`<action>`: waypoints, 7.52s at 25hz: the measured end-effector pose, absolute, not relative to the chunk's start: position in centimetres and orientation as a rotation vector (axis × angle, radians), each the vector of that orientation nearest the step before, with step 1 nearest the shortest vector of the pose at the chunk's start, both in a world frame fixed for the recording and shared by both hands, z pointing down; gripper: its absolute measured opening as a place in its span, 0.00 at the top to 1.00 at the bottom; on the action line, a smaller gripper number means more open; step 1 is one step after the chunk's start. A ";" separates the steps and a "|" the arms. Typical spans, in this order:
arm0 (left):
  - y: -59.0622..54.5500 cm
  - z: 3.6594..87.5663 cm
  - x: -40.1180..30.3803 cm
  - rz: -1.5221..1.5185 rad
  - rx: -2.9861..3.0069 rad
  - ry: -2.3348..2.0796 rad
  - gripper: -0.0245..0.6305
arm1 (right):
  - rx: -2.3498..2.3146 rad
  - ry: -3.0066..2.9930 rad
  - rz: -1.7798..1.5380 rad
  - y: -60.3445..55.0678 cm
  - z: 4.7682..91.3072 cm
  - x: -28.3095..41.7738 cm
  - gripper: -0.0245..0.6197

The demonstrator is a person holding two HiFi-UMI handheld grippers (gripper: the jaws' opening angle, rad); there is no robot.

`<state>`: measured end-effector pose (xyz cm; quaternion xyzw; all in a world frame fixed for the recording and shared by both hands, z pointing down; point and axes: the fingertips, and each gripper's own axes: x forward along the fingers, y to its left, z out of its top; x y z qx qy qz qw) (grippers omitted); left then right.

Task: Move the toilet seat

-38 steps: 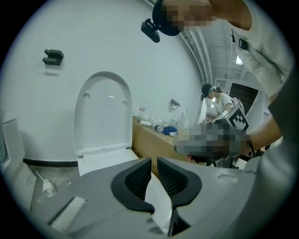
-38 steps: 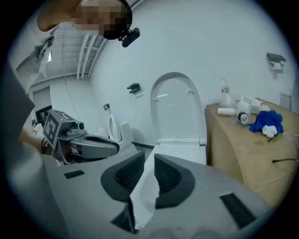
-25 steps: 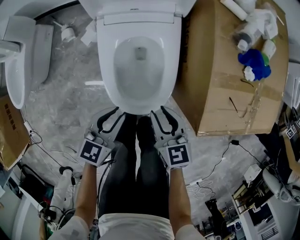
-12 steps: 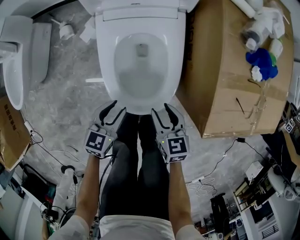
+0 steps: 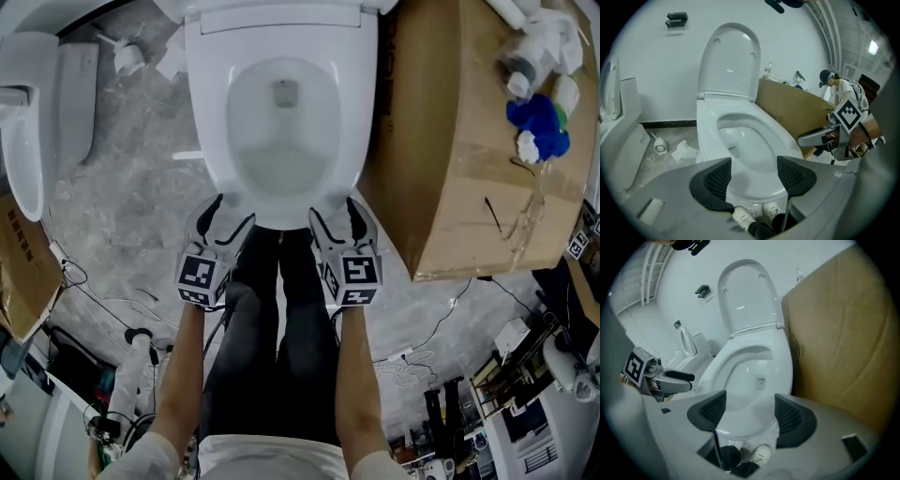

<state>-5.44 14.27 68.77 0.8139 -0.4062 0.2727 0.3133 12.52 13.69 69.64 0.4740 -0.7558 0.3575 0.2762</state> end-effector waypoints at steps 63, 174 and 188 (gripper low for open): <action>15.0 69.8 -7.1 0.618 1.894 -1.136 0.43 | 1.461 -2.035 1.306 13.6 69.2 13.9 0.47; -0.4 35.7 -3.1 0.199 2.538 -1.346 0.98 | 1.529 -2.618 0.214 0.2 34.9 8.1 0.96; -5.0 32.2 -3.6 0.165 2.572 -1.403 0.98 | 1.545 -2.675 0.123 -4.7 31.3 7.8 0.96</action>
